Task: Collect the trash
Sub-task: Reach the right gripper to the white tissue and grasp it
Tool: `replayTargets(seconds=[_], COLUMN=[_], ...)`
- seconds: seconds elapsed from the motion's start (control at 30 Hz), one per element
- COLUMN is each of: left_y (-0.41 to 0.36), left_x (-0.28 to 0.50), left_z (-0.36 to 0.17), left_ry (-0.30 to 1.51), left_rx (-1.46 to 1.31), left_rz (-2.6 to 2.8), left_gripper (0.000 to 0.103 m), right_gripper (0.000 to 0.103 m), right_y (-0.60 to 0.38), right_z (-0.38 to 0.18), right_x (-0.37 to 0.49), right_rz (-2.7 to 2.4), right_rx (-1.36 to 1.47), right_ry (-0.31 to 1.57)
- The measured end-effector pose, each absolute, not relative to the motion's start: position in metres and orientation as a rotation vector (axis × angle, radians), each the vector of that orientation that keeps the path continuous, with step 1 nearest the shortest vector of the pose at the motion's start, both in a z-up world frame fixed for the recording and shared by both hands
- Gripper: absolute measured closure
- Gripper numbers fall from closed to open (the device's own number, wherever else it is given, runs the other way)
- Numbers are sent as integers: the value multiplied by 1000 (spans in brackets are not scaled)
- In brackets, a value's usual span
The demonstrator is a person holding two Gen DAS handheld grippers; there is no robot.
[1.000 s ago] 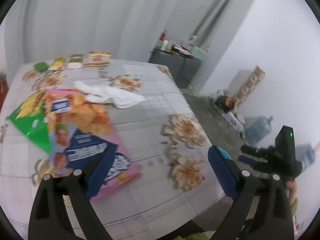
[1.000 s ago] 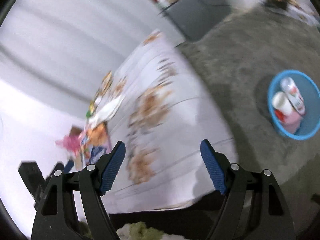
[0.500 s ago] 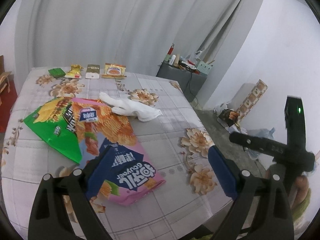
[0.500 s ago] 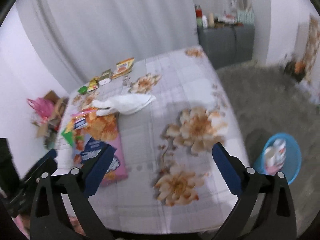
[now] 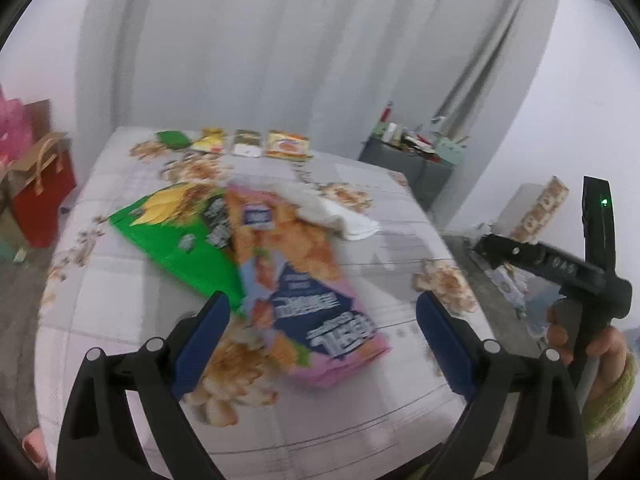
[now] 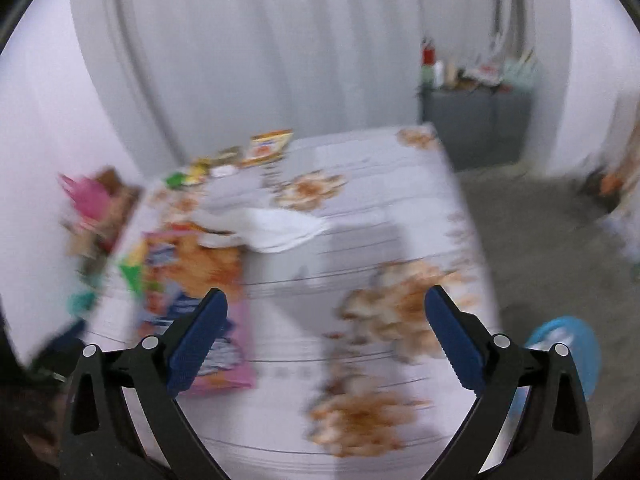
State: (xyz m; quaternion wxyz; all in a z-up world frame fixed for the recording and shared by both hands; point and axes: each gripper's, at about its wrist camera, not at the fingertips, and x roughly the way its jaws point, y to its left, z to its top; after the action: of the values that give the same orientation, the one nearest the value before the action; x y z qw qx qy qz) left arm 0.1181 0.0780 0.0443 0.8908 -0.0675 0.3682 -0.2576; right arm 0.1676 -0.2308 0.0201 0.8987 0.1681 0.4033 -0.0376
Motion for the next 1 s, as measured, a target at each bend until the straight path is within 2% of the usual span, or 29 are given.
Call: replayTargets(seconds=[0.1, 0.2, 0.47, 0.57, 0.63, 0.8, 0.87, 1.0], left_y=[88, 96, 104, 104, 103, 103, 104, 104], left_x=[116, 119, 127, 129, 129, 129, 131, 139], left_z=[36, 26, 17, 17, 17, 12, 8, 3], left_ry=[773, 792, 799, 785, 777, 774, 783, 806], left_rx=[-145, -151, -173, -171, -165, -171, -181, -203], left_rz=[-490, -457, -438, -449, -467, -492, -496, -506], left_gripper=[11, 11, 11, 11, 11, 11, 14, 27], right_gripper=[8, 14, 21, 27, 35, 49, 58, 86], right_y=[-226, -219, -238, -245, -248, -250, -252, -256], right_z=[0, -13, -29, -43, -54, -84, -94, -103], right_x=[188, 205, 248, 276, 292, 320, 324, 322], right_rz=[18, 68, 187, 186, 161, 159, 159, 169], right_rx=[429, 463, 796, 891, 936, 1058, 1116, 1180], right_ry=[928, 983, 1015, 1044, 1072, 1115, 1113, 1092])
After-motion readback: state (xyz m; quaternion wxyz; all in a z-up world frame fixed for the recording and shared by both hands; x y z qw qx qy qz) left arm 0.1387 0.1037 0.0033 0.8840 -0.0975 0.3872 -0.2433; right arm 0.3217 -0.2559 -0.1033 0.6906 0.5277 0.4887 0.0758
